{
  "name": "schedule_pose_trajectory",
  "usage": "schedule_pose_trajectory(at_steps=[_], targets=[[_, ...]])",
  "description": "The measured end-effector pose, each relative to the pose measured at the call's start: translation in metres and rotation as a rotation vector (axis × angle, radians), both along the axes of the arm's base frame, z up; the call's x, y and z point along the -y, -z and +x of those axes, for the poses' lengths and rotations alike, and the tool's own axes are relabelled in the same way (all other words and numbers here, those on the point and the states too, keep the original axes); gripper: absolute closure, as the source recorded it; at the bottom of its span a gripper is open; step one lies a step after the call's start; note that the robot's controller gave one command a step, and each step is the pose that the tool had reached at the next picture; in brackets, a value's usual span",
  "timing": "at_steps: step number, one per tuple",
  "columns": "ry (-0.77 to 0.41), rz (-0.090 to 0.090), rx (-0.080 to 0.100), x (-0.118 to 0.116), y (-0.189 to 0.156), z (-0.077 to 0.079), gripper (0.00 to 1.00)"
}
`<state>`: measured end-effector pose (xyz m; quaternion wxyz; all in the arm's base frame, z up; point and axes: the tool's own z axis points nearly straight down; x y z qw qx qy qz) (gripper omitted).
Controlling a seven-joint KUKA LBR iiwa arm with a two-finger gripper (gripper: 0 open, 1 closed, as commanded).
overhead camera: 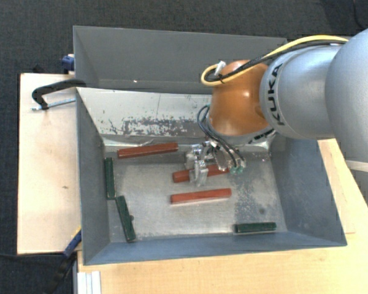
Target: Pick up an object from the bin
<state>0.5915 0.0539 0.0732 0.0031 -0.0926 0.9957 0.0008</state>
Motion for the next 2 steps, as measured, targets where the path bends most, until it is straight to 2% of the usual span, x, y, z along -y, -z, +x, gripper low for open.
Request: schedule_pose_trajectory(at_steps=[1,2], targets=[[0.0,0.0,0.0,0.0,0.0,0.0,1.0],[-0.023,0.0,0.001,-0.04,-0.144,-0.022,1.0]])
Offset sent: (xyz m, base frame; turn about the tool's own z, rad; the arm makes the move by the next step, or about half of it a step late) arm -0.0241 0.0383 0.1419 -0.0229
